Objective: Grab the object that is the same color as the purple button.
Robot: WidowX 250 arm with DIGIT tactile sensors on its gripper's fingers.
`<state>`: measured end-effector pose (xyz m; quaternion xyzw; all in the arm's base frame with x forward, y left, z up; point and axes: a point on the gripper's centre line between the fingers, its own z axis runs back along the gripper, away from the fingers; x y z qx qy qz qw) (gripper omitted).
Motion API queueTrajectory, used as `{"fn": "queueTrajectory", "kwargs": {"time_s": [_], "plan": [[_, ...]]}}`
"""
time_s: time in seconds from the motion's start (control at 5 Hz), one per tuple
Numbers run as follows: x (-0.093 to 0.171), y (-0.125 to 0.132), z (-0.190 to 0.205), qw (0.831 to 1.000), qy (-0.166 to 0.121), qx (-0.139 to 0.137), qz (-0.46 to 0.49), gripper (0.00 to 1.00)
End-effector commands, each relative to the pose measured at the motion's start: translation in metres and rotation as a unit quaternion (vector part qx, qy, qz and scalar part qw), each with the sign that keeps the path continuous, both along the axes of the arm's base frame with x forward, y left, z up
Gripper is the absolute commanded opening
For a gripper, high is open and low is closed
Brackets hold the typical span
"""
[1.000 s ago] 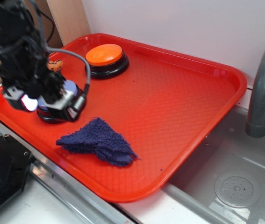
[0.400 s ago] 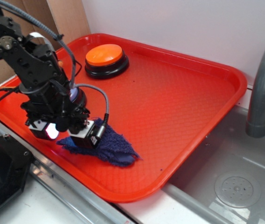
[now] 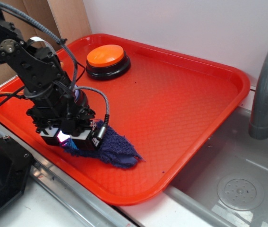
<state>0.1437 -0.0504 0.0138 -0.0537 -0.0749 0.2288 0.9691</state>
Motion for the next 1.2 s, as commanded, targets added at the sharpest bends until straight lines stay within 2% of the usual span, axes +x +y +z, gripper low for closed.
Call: {"fn": "queueTrajectory", "kwargs": {"time_s": [0.0, 0.4, 0.6, 1.0], "plan": [[0.001, -0.005, -0.007, 1.0, 0.008, 0.005, -0.017, 0.0], [0.008, -0.013, 0.009, 0.998, 0.006, 0.006, -0.063, 0.0], [0.016, -0.008, 0.044, 0.997, 0.008, 0.026, -0.067, 0.0], [0.041, 0.008, 0.126, 0.996, 0.003, 0.027, -0.09, 0.0]]}}
